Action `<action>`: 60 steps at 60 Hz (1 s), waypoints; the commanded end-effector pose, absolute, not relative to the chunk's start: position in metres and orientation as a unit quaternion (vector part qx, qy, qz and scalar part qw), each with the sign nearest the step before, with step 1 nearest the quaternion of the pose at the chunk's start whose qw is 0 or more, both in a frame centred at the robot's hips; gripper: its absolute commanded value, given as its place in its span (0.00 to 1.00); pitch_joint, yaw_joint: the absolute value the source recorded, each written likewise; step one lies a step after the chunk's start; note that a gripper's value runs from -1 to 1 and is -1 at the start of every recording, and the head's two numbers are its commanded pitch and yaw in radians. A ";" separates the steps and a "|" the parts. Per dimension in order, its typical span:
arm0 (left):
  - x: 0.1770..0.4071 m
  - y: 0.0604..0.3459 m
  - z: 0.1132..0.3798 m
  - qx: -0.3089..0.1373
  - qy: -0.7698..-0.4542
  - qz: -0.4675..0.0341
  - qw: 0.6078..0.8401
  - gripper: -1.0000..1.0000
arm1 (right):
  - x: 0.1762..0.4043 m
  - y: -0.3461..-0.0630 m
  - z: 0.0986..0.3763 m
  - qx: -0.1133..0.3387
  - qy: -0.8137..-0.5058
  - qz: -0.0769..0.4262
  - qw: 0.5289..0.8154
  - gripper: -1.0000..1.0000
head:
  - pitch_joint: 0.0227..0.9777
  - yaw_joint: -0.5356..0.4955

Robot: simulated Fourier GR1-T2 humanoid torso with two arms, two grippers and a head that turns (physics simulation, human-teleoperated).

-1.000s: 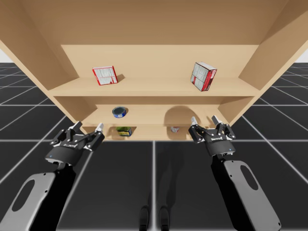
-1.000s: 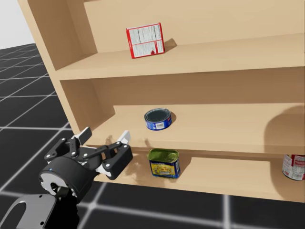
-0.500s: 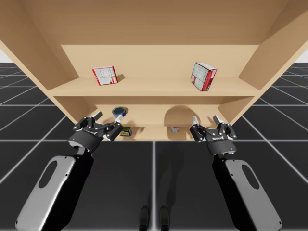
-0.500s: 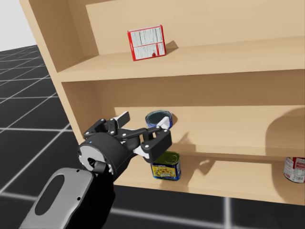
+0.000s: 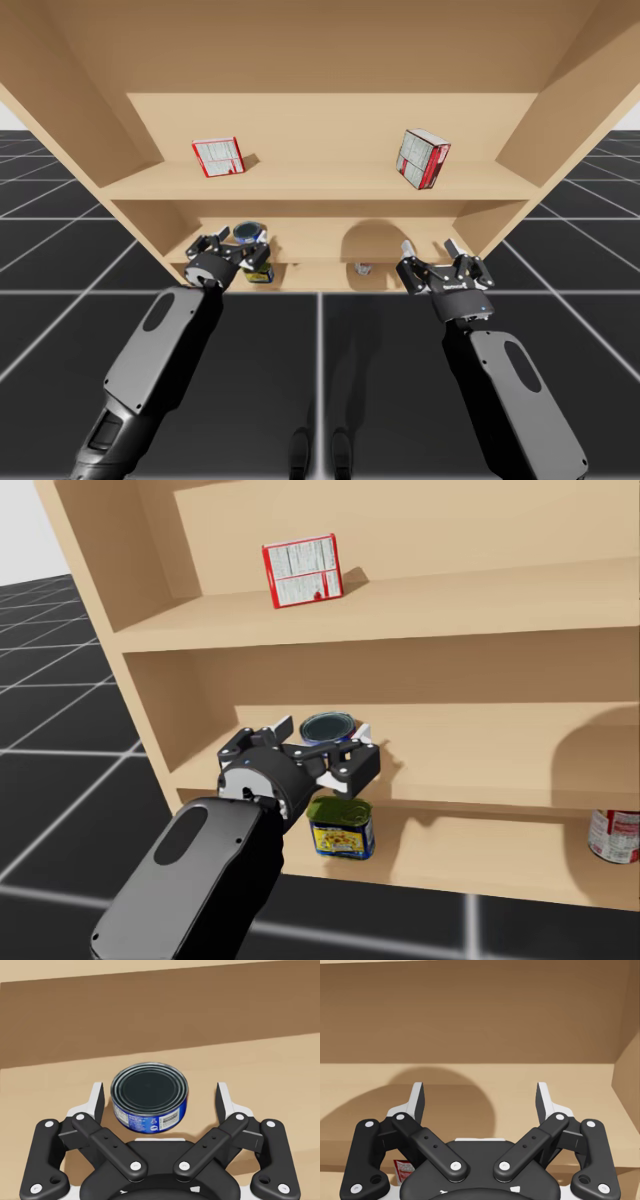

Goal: Retrieve the tuna can from the shelves.

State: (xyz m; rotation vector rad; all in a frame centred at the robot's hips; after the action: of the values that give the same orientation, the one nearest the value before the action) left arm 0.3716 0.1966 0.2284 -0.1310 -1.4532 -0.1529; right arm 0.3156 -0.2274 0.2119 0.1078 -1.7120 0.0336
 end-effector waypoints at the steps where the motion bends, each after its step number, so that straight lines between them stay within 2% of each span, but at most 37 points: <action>1: 0.393 0.199 0.220 -0.058 -0.653 -0.057 0.752 0.00 | 0.316 -0.228 0.212 0.046 -0.754 0.014 0.655 0.00 | 0.55 0.81; 16: 0.408 0.195 0.213 -0.060 -0.644 -0.054 0.761 0.00 | 0.316 -0.230 0.212 0.046 -0.754 0.013 0.656 0.00 | 0.55 0.80; 19: 0.409 0.194 0.210 -0.061 -0.641 -0.055 0.763 0.04 | 0.316 -0.230 0.212 0.046 -0.754 0.013 0.656 0.00 | 0.55 0.80; 22: 0.409 0.193 0.208 -0.065 -0.638 -0.057 0.765 0.38 | 0.316 -0.230 0.212 0.046 -0.753 0.013 0.656 0.00 | 0.55 0.80; 23: 0.409 0.193 0.207 -0.066 -0.637 -0.058 0.766 0.72 | 0.316 -0.230 0.212 0.046 -0.753 0.013 0.656 0.00 | 0.55 0.80; 24: 0.408 0.193 0.207 -0.065 -0.638 -0.057 0.765 0.95 | 0.316 -0.230 0.212 0.046 -0.753 0.013 0.656 0.00 | 0.55 0.80; 31: 0.403 0.192 0.211 -0.076 -0.639 -0.062 0.763 1.00 | 0.317 -0.230 0.211 0.046 -0.753 0.014 0.656 0.00 | 0.55 0.80; 37: 0.395 0.192 0.219 -0.078 -0.648 -0.068 0.755 1.00 | 0.317 -0.230 0.211 0.046 -0.753 0.013 0.656 0.00 | 0.55 0.80; 44: 0.376 0.197 0.229 -0.072 -0.664 -0.073 0.741 0.99 | 0.317 -0.231 0.211 0.045 -0.753 0.013 0.656 0.00 | 0.55 0.80; 60: 0.330 0.213 0.230 -0.081 -0.669 -0.073 0.736 0.99 | 0.318 -0.231 0.210 0.044 -0.753 0.013 0.656 0.00 | 0.55 0.80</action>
State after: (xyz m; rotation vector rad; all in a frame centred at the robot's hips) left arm 0.3499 0.2157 0.2215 -0.0907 -1.4409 -0.0593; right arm 0.3175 -0.2308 0.2109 0.1006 -1.7071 0.0295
